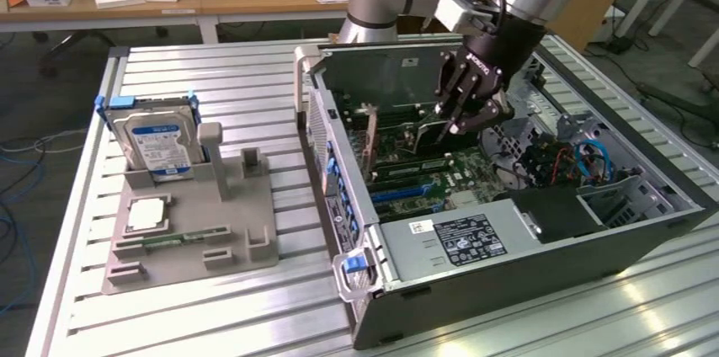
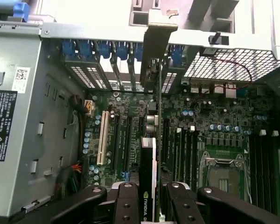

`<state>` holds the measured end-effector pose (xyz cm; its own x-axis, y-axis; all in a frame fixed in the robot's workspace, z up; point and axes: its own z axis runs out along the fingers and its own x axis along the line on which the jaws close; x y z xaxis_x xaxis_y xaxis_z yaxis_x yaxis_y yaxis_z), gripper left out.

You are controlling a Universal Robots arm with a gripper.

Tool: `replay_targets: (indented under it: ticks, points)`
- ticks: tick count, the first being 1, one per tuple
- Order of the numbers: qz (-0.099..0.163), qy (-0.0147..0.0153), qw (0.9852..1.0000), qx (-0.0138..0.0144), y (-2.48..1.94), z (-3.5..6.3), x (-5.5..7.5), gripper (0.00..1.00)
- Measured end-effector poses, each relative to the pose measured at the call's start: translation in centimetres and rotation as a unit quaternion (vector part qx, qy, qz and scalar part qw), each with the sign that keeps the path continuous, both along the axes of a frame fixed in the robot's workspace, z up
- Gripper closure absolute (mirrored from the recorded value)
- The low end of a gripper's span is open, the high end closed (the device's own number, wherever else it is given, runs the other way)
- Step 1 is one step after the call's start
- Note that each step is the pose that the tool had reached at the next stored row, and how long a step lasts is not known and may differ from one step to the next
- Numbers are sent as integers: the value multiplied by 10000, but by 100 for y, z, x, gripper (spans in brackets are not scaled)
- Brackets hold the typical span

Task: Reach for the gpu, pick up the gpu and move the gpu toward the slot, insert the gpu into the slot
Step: 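Insert the gpu into the slot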

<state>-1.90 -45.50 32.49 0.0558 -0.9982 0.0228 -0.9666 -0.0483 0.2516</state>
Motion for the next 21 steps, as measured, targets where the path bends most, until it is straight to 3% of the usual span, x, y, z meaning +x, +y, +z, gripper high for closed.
replay_targets:
  ticks: [21]
  points:
    - [2, 18, 10000, 0, 3, -382, 0, 73]
